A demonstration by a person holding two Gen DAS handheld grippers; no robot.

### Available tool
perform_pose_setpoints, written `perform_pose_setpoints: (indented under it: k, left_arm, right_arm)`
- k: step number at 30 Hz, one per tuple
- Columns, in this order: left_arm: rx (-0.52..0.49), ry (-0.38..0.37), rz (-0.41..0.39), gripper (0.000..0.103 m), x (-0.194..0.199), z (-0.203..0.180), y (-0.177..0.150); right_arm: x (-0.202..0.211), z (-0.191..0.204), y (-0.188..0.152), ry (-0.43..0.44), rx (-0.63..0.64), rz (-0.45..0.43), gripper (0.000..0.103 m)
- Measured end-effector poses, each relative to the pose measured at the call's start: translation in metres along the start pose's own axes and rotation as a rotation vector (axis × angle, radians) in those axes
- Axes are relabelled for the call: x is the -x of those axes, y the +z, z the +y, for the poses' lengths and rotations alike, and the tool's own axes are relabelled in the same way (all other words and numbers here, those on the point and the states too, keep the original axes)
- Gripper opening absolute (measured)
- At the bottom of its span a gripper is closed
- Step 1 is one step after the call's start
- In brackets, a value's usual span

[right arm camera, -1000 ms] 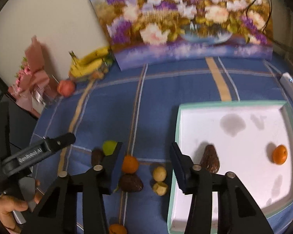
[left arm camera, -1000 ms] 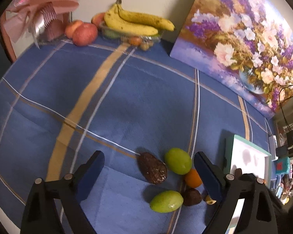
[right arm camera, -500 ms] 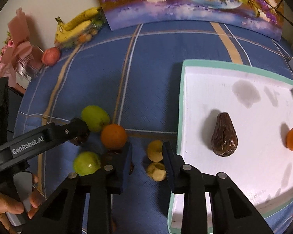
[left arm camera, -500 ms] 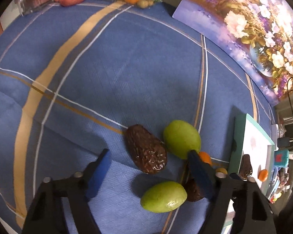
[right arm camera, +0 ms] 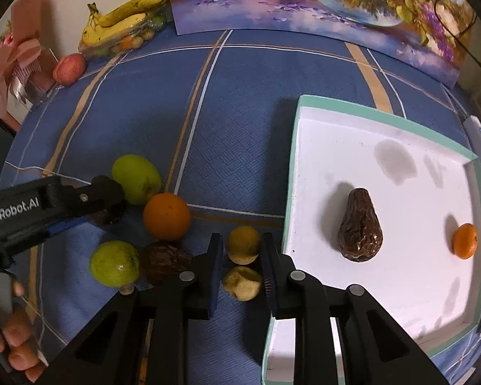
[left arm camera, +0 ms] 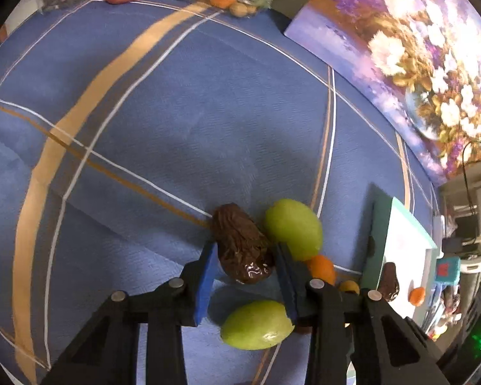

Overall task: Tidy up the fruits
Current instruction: 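Grasp a second brown date with the left gripper while the right gripper grasps a small tan fruit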

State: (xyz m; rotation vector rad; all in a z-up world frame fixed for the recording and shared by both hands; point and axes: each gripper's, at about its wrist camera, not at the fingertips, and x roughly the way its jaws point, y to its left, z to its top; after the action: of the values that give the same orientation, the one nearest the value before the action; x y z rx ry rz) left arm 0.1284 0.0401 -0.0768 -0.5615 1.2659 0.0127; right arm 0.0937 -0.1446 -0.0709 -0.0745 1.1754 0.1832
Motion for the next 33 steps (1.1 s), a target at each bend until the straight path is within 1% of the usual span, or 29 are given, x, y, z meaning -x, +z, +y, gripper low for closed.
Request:
perform_pose_setpoints:
  k: [1,4,6,13,16,20,22,26,30,33]
  left_arm:
    - [0.013,-0.013,0.001,0.039,0.001,0.002,0.001]
    - [0.008,-0.002,-0.012,0.039,0.004,0.003,0.002]
    - [0.010,-0.009,-0.016,0.039,0.007,0.005,0.001]
    - [0.022,-0.005,-0.025,0.039,0.009,0.008,0.002]
    - [0.023,-0.004,-0.024,0.039,0.008,0.007,0.002]
    - [0.026,-0.008,-0.050,0.039,0.017,0.007,0.002]
    - [0.024,-0.017,-0.070,0.039,0.025,0.007,0.002]
    - [0.006,-0.030,-0.123,0.039,0.046,0.004,0.003]
    - [-0.022,-0.037,-0.175,0.039,0.066,-0.004,0.002]
    - [-0.050,-0.037,-0.209,0.039,0.079,-0.011,0.000]
  right_arm:
    - [0.000,0.001,0.000,-0.013,0.008,-0.002,0.022]
    - [0.000,0.004,-0.001,-0.036,0.023,-0.005,0.022]
    - [0.000,0.007,0.000,-0.062,0.043,-0.009,0.022]
    - [-0.006,0.016,0.002,-0.100,0.093,-0.013,0.022]
    - [-0.006,0.016,0.003,-0.099,0.097,-0.016,0.023]
    - [-0.006,0.018,0.005,-0.097,0.098,-0.019,0.023]
    - [-0.001,0.016,0.005,-0.077,0.085,-0.029,0.023]
    - [0.024,0.004,0.005,-0.005,0.026,-0.091,0.023]
    - [0.047,-0.007,0.006,0.048,-0.030,-0.144,0.023]
    - [0.059,-0.015,0.006,0.069,-0.067,-0.165,0.023]
